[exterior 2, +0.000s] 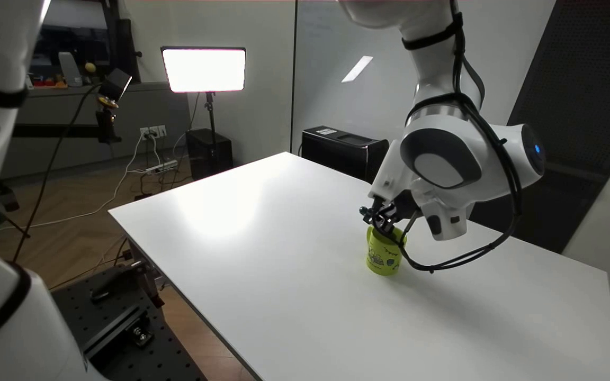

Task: Put the marker inside the yellow mug

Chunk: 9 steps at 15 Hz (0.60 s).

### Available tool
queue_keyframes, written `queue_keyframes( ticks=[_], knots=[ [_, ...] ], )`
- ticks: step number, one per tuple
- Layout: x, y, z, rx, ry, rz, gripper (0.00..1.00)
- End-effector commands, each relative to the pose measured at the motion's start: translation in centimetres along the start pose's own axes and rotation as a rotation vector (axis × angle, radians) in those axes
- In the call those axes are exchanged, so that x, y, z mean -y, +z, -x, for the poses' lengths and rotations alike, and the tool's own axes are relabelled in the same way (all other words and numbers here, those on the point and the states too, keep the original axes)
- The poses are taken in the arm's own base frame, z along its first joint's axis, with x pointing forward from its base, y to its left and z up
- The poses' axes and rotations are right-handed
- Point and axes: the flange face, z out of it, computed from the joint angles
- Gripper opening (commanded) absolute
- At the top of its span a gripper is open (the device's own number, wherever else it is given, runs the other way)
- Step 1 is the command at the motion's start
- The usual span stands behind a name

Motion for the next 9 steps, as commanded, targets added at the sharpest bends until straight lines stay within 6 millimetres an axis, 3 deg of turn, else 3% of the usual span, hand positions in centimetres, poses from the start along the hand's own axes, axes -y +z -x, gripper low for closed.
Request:
queue_keyframes(
  ticks=[1,2,3,9],
  knots=[
    [0.52,0.06,-0.67,0.02,0.013,-0.019,0.06],
    [0.44,0.16,-0.72,0.021,0.016,-0.016,0.47],
    [0.36,-0.11,-0.92,0.023,0.014,-0.012,0.47],
    [0.66,0.14,-0.86,0.027,0.011,-0.007,0.88]
  ],
)
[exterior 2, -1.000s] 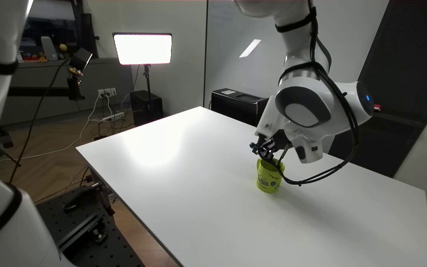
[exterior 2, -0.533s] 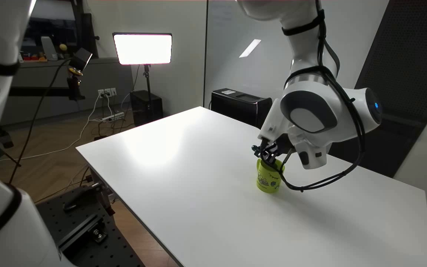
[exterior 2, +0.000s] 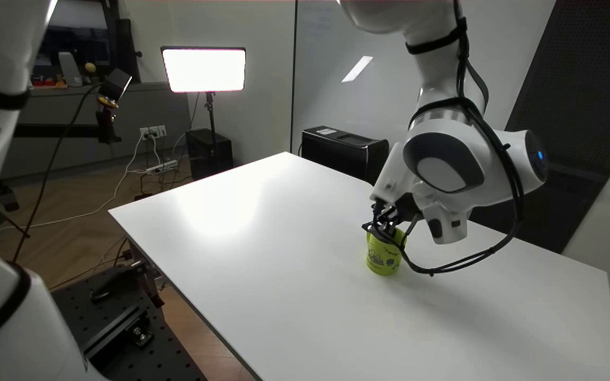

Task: Put the marker inside the yellow mug

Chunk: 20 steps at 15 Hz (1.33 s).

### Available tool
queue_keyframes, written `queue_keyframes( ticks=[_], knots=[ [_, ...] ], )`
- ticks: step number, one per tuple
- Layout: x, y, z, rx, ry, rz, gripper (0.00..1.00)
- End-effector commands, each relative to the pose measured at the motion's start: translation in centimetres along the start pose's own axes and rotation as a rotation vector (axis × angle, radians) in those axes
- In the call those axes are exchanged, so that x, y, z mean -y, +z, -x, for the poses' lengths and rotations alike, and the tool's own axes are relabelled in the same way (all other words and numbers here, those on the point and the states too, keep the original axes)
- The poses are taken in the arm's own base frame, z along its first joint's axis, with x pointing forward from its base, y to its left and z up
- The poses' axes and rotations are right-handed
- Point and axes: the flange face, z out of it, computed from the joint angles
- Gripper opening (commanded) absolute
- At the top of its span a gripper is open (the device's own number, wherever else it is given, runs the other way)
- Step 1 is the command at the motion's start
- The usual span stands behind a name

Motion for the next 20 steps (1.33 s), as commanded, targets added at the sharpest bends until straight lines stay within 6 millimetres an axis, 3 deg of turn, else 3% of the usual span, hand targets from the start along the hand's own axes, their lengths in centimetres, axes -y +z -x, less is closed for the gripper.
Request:
queue_keyframes(
  ticks=[1,2,6,14,20],
  knots=[
    [0.9,0.1,-0.3,0.013,-0.001,-0.002,0.94],
    [1.0,0.1,-0.2,0.013,-0.003,0.0,1.0],
    [2.1,1.0,2.3,-0.087,-0.102,0.135,1.0],
    [5.2,5.7,12.4,-0.236,-0.494,0.491,1.0],
    [4.7,9.2,18.3,-0.313,-0.81,0.708,1.0]
  ],
)
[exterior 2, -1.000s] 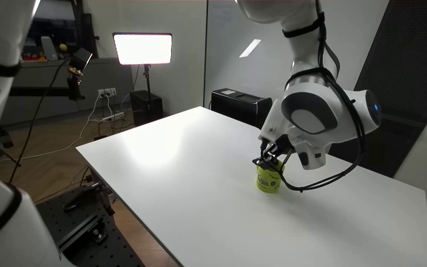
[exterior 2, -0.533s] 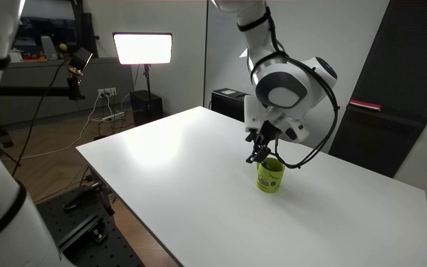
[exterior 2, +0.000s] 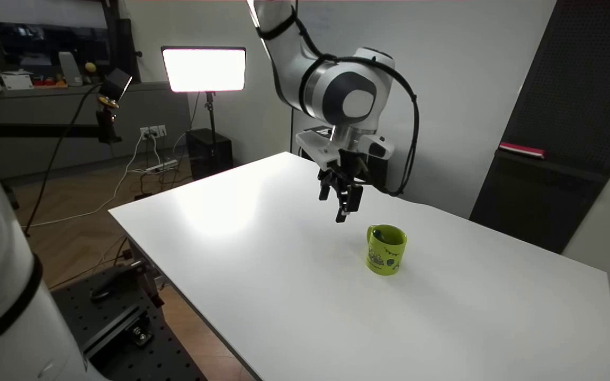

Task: Put the marker inside the yellow mug

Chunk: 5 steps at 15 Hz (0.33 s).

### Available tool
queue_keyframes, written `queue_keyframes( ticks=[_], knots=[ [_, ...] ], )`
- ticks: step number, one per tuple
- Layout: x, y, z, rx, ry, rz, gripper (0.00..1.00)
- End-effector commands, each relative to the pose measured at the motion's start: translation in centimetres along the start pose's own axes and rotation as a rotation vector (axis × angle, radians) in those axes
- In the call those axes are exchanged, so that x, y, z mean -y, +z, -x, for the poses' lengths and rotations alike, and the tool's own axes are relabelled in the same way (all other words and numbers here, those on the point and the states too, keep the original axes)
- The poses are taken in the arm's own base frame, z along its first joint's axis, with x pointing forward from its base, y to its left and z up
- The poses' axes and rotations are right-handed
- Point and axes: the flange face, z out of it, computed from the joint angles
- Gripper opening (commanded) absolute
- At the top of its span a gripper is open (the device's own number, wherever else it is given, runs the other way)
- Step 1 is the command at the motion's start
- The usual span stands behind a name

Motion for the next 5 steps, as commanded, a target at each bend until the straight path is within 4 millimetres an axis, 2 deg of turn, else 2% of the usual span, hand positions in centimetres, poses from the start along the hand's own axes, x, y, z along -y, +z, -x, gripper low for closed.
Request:
queue_keyframes(
  ticks=[1,3,5],
  knots=[
    [0.7,0.0,0.7,-0.016,-0.047,0.023,1.0],
    [1.7,0.3,1.9,-0.027,-0.096,0.037,1.0],
    [1.7,0.3,2.1,-0.03,-0.106,0.043,1.0]
  ],
)
